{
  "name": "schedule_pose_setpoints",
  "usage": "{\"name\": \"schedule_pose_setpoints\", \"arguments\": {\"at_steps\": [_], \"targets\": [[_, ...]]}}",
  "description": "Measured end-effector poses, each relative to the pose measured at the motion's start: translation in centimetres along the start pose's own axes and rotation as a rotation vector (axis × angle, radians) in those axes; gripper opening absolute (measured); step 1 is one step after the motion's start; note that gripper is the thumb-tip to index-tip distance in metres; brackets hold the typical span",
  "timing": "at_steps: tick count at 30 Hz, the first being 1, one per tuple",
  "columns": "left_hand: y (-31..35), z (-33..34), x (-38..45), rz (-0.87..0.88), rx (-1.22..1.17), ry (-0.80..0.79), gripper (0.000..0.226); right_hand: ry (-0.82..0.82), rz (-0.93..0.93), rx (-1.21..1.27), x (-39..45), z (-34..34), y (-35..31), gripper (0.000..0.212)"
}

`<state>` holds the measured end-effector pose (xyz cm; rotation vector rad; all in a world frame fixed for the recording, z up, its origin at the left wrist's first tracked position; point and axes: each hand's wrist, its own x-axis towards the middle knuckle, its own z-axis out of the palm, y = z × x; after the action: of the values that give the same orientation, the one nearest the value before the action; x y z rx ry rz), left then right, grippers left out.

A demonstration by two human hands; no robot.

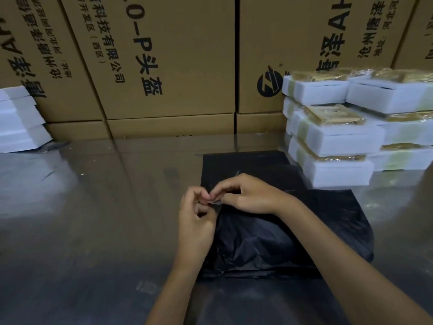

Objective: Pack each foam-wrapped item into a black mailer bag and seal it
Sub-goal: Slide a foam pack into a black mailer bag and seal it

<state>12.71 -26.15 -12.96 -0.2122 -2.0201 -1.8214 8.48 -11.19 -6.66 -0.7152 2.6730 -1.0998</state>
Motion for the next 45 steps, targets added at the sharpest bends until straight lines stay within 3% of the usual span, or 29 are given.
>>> {"name": "schedule_pose_setpoints", "arguments": {"at_steps": [4,12,18,23,31,45], "targets": [[0.2,0.1,-0.5,0.167,0.247,0.066,0.045,-0.026,-0.038,0.041,-0.6,-0.4,-0.1,0.027],[-0.2,-0.1,-0.5,0.115,0.364,0.067,0.046,-0.037,-0.044,0.056,-0.7,-0.3,-0.3,0.023],[0.0,-0.5,-0.7,0.172,0.474,0.091,0.039,-0.085,0.014,0.003,-0.4,-0.2,-0.7,0.021],[0.2,-0.5,-0.8,0.182,0.536,0.101,0.038,-0.071,-0.068,0.12,-0.6,-0.5,-0.5,0.013],[-0.1,-0.4,-0.7,0.193,0.515,0.104,0.034,0.01,-0.111,0.246,-0.8,-0.5,-0.2,0.007],[-1.2,-0.1,0.2,-0.001,0.154,0.024,0.025,0.316,-0.121,0.19,-0.2,0.2,0.7,0.006]]}}
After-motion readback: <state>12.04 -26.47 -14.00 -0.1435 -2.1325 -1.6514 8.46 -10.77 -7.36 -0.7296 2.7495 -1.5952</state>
